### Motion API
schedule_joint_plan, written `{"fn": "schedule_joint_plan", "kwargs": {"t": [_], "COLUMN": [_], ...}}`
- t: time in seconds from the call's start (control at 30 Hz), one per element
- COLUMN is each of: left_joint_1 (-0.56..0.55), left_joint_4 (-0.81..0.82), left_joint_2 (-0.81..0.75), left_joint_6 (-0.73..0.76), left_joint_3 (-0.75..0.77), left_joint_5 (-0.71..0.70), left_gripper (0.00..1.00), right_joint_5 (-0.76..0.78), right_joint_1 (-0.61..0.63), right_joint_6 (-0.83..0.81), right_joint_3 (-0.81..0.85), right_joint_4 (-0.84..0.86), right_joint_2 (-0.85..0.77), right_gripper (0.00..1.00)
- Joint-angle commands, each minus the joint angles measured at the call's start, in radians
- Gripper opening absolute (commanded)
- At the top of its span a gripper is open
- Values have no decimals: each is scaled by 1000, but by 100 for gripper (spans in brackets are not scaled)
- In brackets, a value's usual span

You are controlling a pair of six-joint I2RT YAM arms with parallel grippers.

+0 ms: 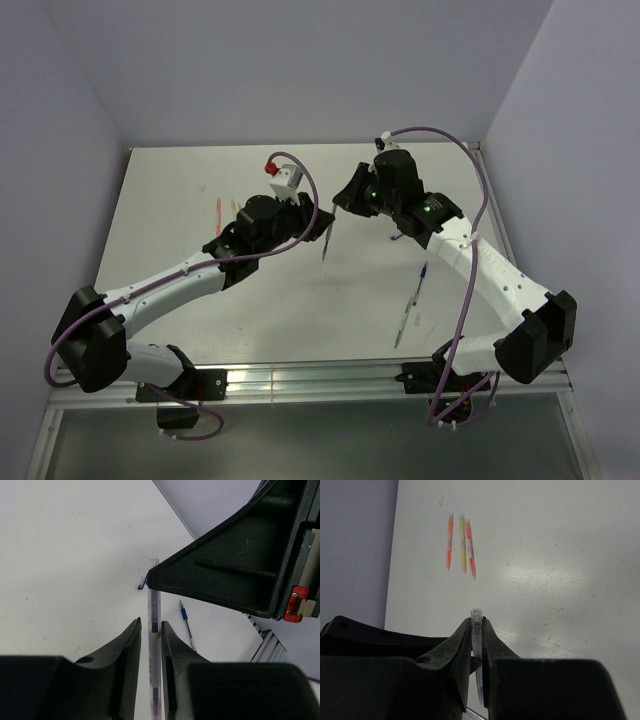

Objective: Insert the pens into the pen caps
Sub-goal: Press the pen cap onto the pen.

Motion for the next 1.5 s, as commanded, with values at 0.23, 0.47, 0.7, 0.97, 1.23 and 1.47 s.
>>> {"fn": "schedule_joint_plan", "kwargs": {"t": [0.23,0.47,0.7,0.97,1.23,1.47], "left_joint_1": [7,12,22,22,22,22], "left_joint_4": [69,57,37,25,21,38], "left_joint_2": [-27,-54,-38,2,22,36], "left_joint_6": [-7,-4,-18,-38,-44,-58], "left_joint_3": [20,6,-7,-7,-10,-15], "left_joint_5": [59,45,134,218,214,237], "left_gripper": [38,46,48,48,48,41], "right_joint_5": [-13,-14,-11,1,-2,1], "right_joint_1": [-25,-36,-43,-46,-51,-51], "right_joint_6": [2,0,-4,-16,-26,-29], "right_joint_3": [31,34,53,83,108,99], "right_joint_4": [4,1,-2,-7,-13,-2], "right_joint_2": [13,18,18,16,16,0], "right_gripper": [0,0,0,0,0,0]}}
